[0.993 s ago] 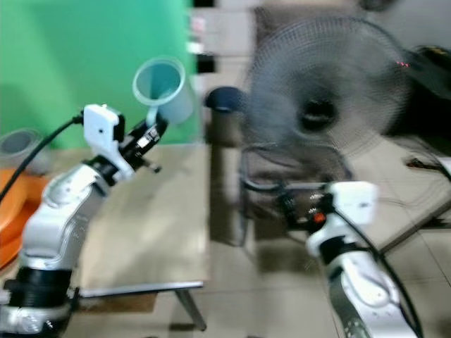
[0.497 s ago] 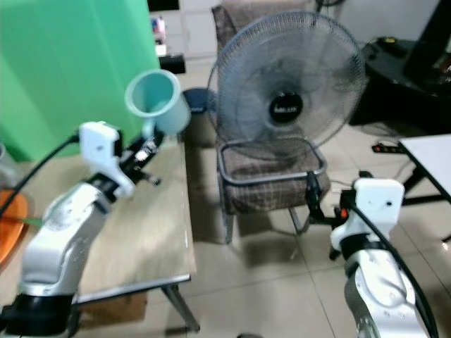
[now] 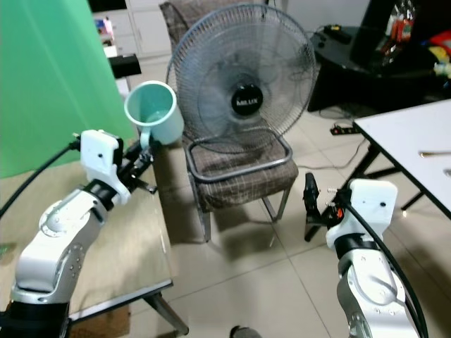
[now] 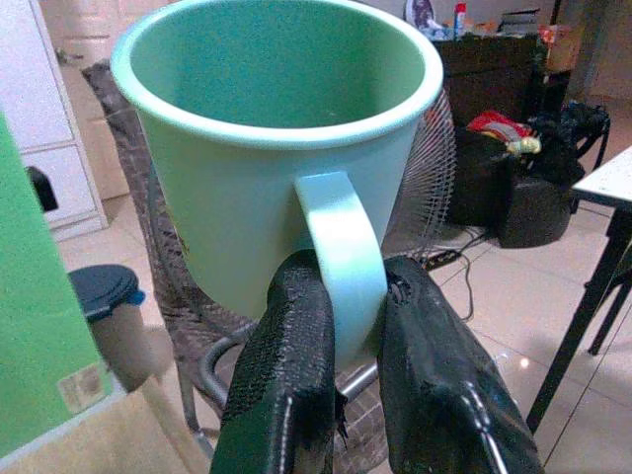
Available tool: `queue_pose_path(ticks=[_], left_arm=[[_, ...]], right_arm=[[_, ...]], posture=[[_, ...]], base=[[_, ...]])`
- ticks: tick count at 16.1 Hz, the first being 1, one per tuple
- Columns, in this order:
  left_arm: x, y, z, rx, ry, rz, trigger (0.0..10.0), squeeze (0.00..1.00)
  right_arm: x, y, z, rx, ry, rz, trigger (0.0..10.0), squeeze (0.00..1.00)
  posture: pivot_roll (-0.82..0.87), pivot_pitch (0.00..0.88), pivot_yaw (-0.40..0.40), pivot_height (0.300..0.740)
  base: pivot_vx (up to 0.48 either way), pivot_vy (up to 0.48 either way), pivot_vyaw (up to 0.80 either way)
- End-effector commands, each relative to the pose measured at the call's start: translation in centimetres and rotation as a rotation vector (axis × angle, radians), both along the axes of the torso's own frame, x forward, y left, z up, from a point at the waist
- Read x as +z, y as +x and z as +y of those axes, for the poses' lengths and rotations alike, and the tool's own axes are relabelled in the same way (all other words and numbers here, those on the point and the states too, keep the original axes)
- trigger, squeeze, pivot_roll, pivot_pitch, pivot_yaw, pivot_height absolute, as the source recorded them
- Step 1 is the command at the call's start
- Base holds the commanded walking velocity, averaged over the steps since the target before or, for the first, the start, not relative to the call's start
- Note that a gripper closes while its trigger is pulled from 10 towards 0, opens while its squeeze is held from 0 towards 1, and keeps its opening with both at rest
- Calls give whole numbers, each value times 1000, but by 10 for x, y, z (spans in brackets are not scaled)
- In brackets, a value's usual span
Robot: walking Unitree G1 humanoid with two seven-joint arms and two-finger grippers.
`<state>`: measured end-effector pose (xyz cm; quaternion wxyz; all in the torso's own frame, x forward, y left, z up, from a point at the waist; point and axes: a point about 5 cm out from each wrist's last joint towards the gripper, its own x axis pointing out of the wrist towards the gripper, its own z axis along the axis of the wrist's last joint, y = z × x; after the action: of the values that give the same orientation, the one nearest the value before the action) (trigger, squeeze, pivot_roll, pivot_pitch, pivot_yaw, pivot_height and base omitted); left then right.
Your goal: Setting the table
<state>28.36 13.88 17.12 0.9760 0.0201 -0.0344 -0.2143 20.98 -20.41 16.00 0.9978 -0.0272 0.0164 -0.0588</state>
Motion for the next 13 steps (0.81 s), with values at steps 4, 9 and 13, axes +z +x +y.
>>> queue_pose_path(ticks=[4, 9, 13], left_arm=[[0, -3, 0, 49, 9, 0, 10000, 0], [-6, -7, -1, 25, -3, 50, 10000, 0], [-4, -6, -1, 36, 18, 29, 10000, 0]], right_arm=[[-1, 0, 1, -21, 0, 4, 10000, 0], [-7, -4, 0, -31, -9, 36, 10000, 0], [-9, -4, 7, 5, -17, 58, 10000, 0]], posture=[[-3, 0, 40, 740], [-5, 0, 44, 740], [-13, 0, 54, 740]], base=[[0, 0, 0], [0, 0, -320], [0, 0, -200]])
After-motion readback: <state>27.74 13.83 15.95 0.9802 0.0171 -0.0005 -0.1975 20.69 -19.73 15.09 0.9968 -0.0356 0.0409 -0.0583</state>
